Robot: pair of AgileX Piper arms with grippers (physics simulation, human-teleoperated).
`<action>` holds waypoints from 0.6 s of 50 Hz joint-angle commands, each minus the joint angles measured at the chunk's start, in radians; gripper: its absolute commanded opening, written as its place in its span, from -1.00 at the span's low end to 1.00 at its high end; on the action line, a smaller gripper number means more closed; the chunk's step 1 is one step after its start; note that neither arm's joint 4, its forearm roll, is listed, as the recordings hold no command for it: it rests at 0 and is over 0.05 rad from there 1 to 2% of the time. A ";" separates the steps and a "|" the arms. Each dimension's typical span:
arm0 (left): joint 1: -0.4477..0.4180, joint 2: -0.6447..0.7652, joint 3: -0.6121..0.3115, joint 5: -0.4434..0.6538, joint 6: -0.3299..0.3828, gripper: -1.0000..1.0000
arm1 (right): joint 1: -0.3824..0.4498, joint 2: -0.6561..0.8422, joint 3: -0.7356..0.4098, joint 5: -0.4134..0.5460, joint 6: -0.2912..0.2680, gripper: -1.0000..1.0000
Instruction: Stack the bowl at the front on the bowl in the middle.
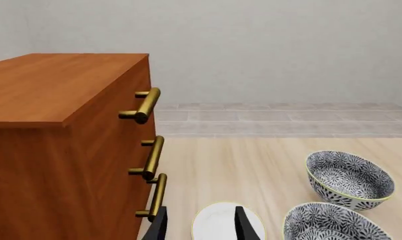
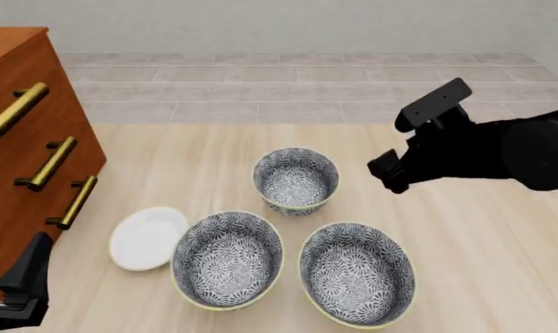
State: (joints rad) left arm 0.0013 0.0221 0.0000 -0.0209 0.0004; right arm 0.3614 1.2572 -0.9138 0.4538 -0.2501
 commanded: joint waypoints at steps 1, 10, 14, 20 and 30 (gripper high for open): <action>-0.001 -0.003 -0.001 0.004 0.000 1.00 | 0.011 0.118 -0.094 0.026 0.030 1.00; -0.001 -0.003 -0.001 0.004 0.000 1.00 | 0.019 0.175 -0.167 0.027 0.049 1.00; -0.001 -0.003 -0.001 0.004 0.000 1.00 | 0.025 0.189 -0.191 0.023 0.069 1.00; -0.001 -0.003 -0.001 0.004 0.000 1.00 | 0.028 0.214 -0.220 0.020 0.078 1.00; -0.001 -0.004 -0.001 0.004 0.000 1.00 | 0.030 0.280 -0.256 -0.001 0.093 1.00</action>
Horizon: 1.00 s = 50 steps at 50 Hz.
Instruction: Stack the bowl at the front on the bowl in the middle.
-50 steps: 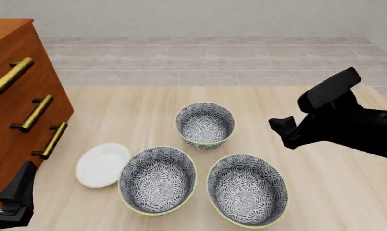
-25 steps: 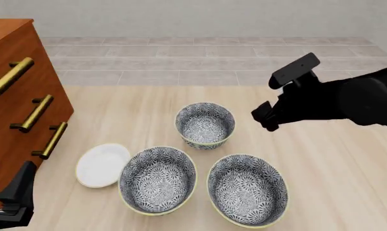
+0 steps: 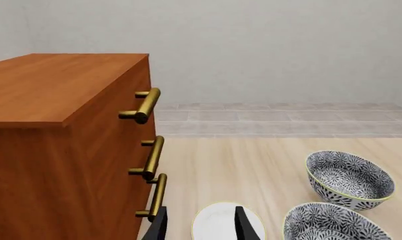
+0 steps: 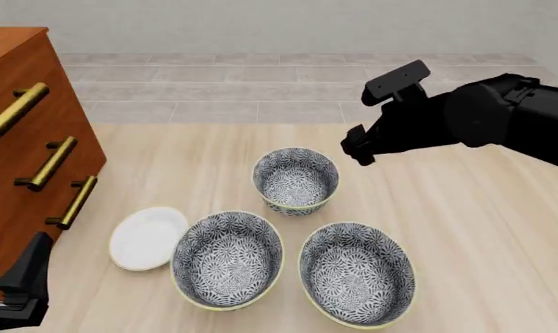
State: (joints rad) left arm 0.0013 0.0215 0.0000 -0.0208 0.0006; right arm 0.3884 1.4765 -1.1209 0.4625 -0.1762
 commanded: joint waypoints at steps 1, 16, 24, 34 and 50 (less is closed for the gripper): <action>-0.001 -0.003 -0.001 0.004 0.000 1.00 | 0.003 0.065 -0.049 -0.012 0.021 1.00; -0.001 -0.003 -0.001 0.004 0.000 1.00 | 0.015 0.174 -0.092 -0.044 0.067 1.00; -0.001 -0.003 -0.001 0.005 0.000 1.00 | 0.017 0.222 -0.115 -0.052 0.075 1.00; -0.001 -0.003 -0.001 0.004 0.000 1.00 | 0.019 0.270 -0.135 -0.062 0.095 1.00; -0.001 -0.003 -0.001 0.004 0.000 1.00 | 0.013 0.345 -0.151 -0.092 0.121 1.00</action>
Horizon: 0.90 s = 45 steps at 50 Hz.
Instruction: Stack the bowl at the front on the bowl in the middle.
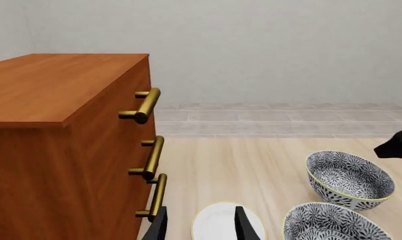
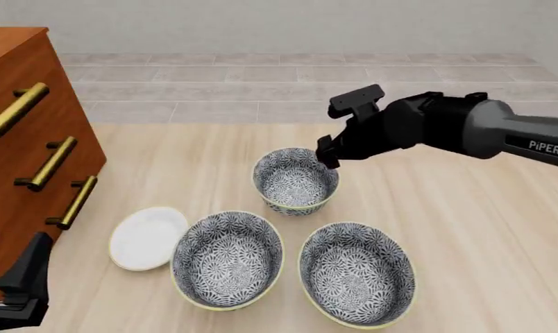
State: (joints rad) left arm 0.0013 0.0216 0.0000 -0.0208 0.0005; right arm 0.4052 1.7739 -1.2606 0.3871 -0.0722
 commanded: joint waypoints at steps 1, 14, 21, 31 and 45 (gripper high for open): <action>-0.001 -0.003 -0.001 0.004 0.000 1.00 | -0.005 0.052 -0.010 -0.020 0.019 1.00; -0.001 -0.003 -0.001 0.004 0.000 1.00 | -0.003 0.107 0.002 -0.059 0.046 1.00; -0.001 -0.003 -0.001 0.004 0.000 1.00 | -0.005 0.132 0.005 -0.073 0.060 1.00; -0.001 -0.003 -0.001 0.004 0.000 1.00 | 0.002 0.153 0.016 -0.086 0.085 1.00; -0.001 -0.003 -0.001 0.004 0.000 1.00 | 0.018 0.176 0.035 -0.109 0.115 1.00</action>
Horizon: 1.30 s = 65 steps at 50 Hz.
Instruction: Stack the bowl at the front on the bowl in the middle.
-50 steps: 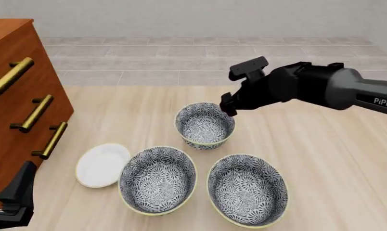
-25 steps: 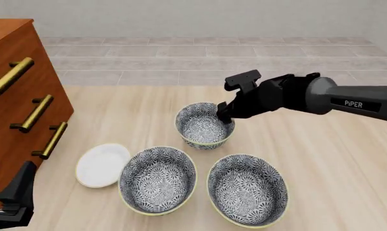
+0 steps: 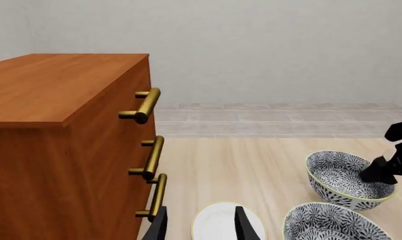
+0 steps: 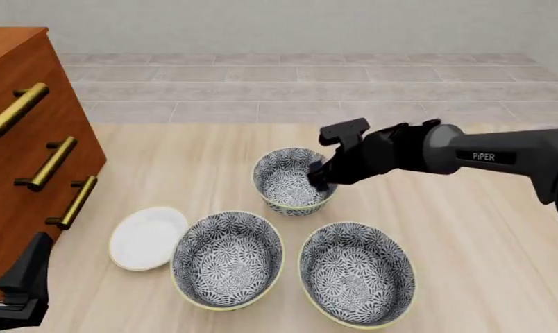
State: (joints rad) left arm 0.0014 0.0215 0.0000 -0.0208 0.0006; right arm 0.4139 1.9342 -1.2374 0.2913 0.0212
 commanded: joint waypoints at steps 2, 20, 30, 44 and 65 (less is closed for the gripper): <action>-0.001 -0.003 -0.001 0.004 0.000 1.00 | 0.010 0.017 0.016 -0.018 0.028 1.00; -0.001 -0.003 -0.001 0.004 0.000 1.00 | -0.003 0.001 0.043 -0.041 0.033 -1.00; -0.001 -0.003 -0.001 0.004 0.000 1.00 | -0.023 -0.016 0.037 -0.028 0.020 -1.00; -0.001 -0.003 -0.001 0.004 0.000 1.00 | -0.086 -0.096 -0.045 0.001 -0.034 -1.00; -0.001 -0.003 -0.001 0.004 0.000 1.00 | -0.083 -0.192 -0.127 0.121 -0.070 -1.00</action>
State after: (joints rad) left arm 0.0013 0.0215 0.0000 -0.0208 0.0005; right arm 0.3359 1.7854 -1.3322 0.3686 -0.0374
